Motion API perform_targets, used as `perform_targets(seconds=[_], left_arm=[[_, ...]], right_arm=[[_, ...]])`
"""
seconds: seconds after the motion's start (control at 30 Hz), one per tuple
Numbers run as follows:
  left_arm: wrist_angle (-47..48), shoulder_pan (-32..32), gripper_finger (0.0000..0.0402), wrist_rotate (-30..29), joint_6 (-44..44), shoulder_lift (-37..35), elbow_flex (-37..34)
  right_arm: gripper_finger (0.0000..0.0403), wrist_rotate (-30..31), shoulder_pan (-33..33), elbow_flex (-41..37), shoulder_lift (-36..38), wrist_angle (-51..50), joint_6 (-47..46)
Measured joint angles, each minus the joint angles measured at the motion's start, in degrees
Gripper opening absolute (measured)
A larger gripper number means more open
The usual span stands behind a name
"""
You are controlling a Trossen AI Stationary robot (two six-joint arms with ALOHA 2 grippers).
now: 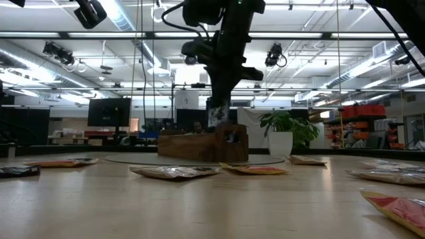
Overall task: Pick & Place Tea
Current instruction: Put the purple tea bag into the right section of the wooden organizer
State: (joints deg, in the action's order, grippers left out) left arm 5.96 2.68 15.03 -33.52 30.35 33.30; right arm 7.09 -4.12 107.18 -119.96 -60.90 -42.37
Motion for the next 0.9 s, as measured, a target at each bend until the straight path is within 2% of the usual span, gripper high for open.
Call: perform_targets(seconds=[0.37, 0.9], left_arm=[[0.0, 0.0, 0.0087, 0.0, 0.2, 0.0, 0.0], [-0.1, 0.0, 0.0087, 0.0, 0.1, 0.0, 0.0]], right_arm=[[0.0000, 2.4, 1.1, 0.0, -2.1, 0.3, 0.9], [0.0007, 2.5, 1.1, -0.1, -3.7, -1.0, 2.1]])
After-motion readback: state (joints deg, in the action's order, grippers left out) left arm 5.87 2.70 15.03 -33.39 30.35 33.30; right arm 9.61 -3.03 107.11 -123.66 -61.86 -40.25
